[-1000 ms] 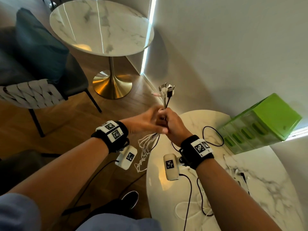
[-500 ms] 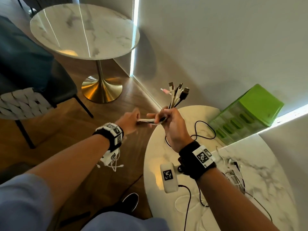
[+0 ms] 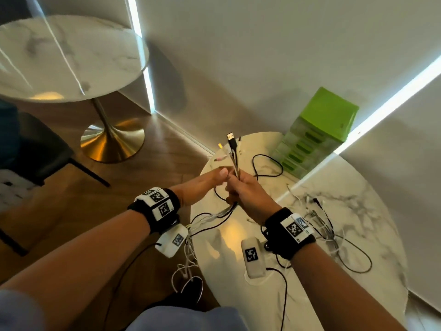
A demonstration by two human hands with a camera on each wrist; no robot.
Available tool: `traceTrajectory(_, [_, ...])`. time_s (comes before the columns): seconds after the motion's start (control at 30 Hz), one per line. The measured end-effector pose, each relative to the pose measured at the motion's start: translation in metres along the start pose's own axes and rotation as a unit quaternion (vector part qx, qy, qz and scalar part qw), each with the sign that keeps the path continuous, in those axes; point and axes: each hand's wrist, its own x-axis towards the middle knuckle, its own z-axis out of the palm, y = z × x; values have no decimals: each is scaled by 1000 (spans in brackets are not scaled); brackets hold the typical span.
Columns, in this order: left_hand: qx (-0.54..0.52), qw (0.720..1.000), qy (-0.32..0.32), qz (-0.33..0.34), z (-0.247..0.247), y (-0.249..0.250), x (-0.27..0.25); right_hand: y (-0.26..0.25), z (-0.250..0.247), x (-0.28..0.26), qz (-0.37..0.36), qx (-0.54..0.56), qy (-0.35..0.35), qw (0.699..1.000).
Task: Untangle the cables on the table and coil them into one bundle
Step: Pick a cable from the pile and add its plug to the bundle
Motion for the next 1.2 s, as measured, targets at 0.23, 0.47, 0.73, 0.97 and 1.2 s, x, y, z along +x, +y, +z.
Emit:
traceTrajectory(0.23, [-31,999,-38,-7,50,50,47,19,-42,-37,9,35,-15,999])
traceTrajectory(0.47, [-26,981,-193,-2,94,83,75,45,-81,-75,5,177,-113,978])
traceTrajectory(0.73, [-171,981,-54,-74,126,57,113,83,-89,-51,-13,-297,168,940])
traceTrajectory(0.97, [-105,993,22,-46,152,58,144,100,-157,-54,10,-206,65,976])
traceTrajectory(1.2, [-74,993,-24,-94,178,45,171,156,-290,-69,209,-410,274,844])
